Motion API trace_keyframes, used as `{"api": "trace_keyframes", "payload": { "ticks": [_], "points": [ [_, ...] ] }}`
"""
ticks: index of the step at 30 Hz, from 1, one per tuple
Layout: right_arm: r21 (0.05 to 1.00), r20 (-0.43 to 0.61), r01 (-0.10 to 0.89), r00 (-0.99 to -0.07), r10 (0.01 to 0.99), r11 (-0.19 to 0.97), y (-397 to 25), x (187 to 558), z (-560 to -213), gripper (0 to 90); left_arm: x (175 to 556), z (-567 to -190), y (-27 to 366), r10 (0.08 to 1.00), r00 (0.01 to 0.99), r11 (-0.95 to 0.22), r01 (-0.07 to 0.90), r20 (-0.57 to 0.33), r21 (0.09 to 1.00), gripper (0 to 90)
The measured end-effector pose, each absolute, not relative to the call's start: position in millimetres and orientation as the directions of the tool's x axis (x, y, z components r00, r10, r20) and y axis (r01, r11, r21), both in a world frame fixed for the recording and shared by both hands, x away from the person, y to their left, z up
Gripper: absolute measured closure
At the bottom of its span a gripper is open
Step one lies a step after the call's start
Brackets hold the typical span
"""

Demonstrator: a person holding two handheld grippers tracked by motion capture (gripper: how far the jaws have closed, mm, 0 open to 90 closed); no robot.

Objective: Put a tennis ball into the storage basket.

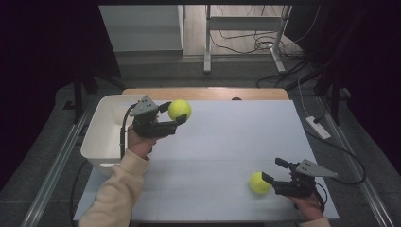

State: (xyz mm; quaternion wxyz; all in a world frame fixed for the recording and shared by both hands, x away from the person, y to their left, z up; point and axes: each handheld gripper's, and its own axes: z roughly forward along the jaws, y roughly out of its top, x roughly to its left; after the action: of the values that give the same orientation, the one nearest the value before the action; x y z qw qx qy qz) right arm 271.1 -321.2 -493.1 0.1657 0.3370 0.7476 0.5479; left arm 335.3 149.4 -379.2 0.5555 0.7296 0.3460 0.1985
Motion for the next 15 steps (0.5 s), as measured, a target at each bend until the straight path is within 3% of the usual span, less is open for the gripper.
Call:
{"api": "trace_keyframes", "payload": {
  "ticks": [15],
  "points": [
    [0.931,0.122,0.322,-0.717,0.687,0.171,-321.3,271.2,-492.9,15.9,334.9,-376.4,161.0,0.741,0.666,-0.13,0.273,-0.089,0.953,27.3]
  ]
}}
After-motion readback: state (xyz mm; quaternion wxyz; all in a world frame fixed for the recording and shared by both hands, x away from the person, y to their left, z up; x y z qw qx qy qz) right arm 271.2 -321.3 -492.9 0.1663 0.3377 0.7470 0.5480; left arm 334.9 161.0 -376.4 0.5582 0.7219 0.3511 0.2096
